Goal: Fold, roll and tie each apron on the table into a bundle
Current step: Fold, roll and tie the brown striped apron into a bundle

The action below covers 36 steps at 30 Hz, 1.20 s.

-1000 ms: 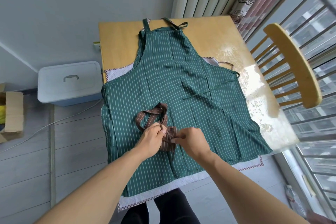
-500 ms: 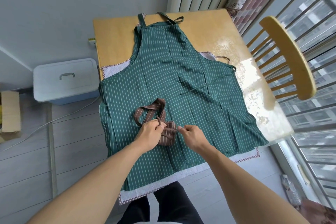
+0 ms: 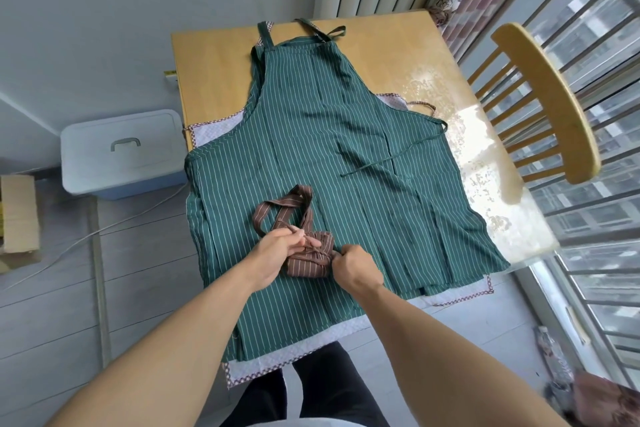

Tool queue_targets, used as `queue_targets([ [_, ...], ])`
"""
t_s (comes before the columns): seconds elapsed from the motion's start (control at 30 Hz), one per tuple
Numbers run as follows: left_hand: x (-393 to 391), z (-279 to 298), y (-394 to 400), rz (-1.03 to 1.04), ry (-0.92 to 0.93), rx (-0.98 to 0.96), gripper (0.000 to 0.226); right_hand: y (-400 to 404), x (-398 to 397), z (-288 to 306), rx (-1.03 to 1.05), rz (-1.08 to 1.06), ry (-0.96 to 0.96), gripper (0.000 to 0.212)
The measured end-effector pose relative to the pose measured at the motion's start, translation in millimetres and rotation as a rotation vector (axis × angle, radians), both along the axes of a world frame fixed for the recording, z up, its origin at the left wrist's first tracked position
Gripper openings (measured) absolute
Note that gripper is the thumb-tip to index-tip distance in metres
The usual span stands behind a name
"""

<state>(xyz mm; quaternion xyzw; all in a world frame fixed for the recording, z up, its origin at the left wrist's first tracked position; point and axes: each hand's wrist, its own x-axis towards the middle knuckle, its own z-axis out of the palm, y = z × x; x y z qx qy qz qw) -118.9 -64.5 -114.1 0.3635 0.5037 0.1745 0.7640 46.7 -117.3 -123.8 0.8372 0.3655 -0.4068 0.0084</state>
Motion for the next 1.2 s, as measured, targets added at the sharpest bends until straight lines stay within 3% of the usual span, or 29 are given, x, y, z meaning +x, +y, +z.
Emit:
queue_targets([
  [0.17, 10.2, 0.0, 6.2, -0.235, 0.394, 0.266, 0.033, -8.4, 5.3, -1.6, 0.112, -0.074, 0.015, 0.029],
  [0.3, 15.8, 0.3, 6.2, -0.325, 0.448, 0.371, 0.019, -12.4, 12.7, 16.7, 0.376, -0.005, 0.011, 0.035],
  [0.43, 14.8, -2.6, 2.0, -0.360, 0.495, 0.421, 0.018, -7.1, 20.5, 26.5, 0.430, 0.238, 0.026, 0.023],
  [0.57, 14.7, 0.5, -4.1, -0.283, 0.504, 0.413, 0.009, -10.4, 22.7, 28.3, 0.449, 0.092, 0.208, 0.021],
  [0.77, 34.9, -5.7, -7.4, -0.057, 0.681, 0.379, 0.019, -20.9, 10.9, 26.7, 0.517, 0.032, 0.343, 0.014],
  [0.87, 34.5, -5.2, -12.6, -0.061, 0.680, 0.400, 0.022, -15.5, 7.4, 30.0, 0.534, 0.079, 0.375, 0.020],
  [1.07, 26.4, -1.0, -12.6, -0.181, 0.596, 0.427, 0.016, 13.0, 18.7, 33.2, 0.535, 0.481, 0.171, 0.006],
  [1.2, 18.6, -2.8, -17.0, -0.279, 0.512, 0.394, 0.020, 36.2, 26.3, 38.3, 0.449, 0.470, 0.177, 0.003],
])
